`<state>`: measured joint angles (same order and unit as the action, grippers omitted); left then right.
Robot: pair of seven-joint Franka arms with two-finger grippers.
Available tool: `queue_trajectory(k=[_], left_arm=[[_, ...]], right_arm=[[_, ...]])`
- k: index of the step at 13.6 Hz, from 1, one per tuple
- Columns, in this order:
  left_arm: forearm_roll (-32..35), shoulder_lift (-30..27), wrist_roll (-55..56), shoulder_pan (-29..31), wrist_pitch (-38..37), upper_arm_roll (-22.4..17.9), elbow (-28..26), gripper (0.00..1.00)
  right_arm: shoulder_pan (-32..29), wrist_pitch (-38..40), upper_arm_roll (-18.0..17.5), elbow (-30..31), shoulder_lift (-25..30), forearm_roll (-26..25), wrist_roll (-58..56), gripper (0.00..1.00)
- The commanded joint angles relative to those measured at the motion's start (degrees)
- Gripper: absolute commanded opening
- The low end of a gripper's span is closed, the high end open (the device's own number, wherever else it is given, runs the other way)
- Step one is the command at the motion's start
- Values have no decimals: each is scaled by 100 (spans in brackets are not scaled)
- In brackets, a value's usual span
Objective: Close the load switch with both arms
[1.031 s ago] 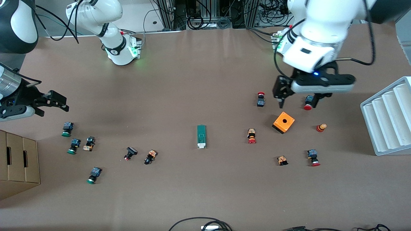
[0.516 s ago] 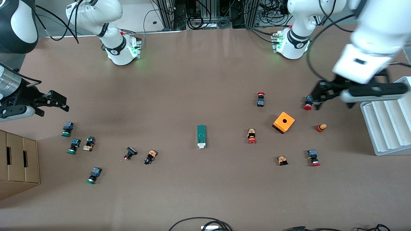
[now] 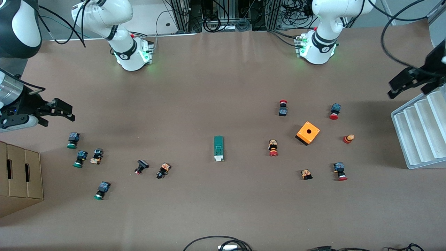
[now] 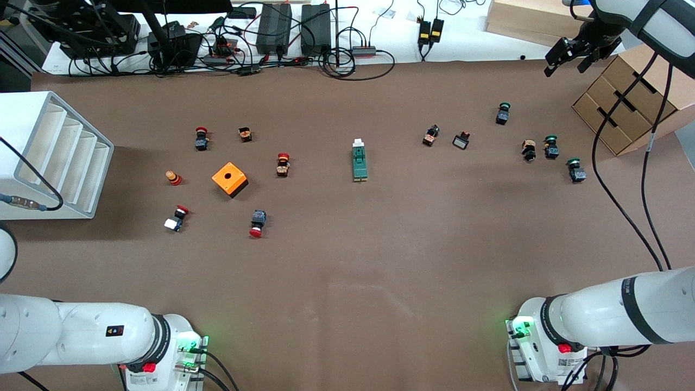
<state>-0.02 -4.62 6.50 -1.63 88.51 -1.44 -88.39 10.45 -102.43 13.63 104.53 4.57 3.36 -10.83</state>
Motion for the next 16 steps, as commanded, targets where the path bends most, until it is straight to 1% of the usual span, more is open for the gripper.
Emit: queue_trajectory(k=[1, 4, 10, 13, 16], left_arm=[[-121, -197, -246, 39, -166, -225, -169, 100], [-112, -179, -299, 250, -588, -225, -169, 100], [-77, 5, -255, 215, -616, -199, -213, 100], [-59, 66, -264, 215, -292, -208, -476, 100], [89, 330, -325, 224, 130, -208, -460, 100]], right_arm=[[62, -31, 52, 59, 88, -125, -42, 100], [62, -31, 44, 59, 88, -125, -42, 100], [62, -31, 44, 68, 88, -125, -42, 100], [62, -31, 44, 59, 88, -125, -42, 100], [71, -31, 44, 59, 88, -125, -42, 100]])
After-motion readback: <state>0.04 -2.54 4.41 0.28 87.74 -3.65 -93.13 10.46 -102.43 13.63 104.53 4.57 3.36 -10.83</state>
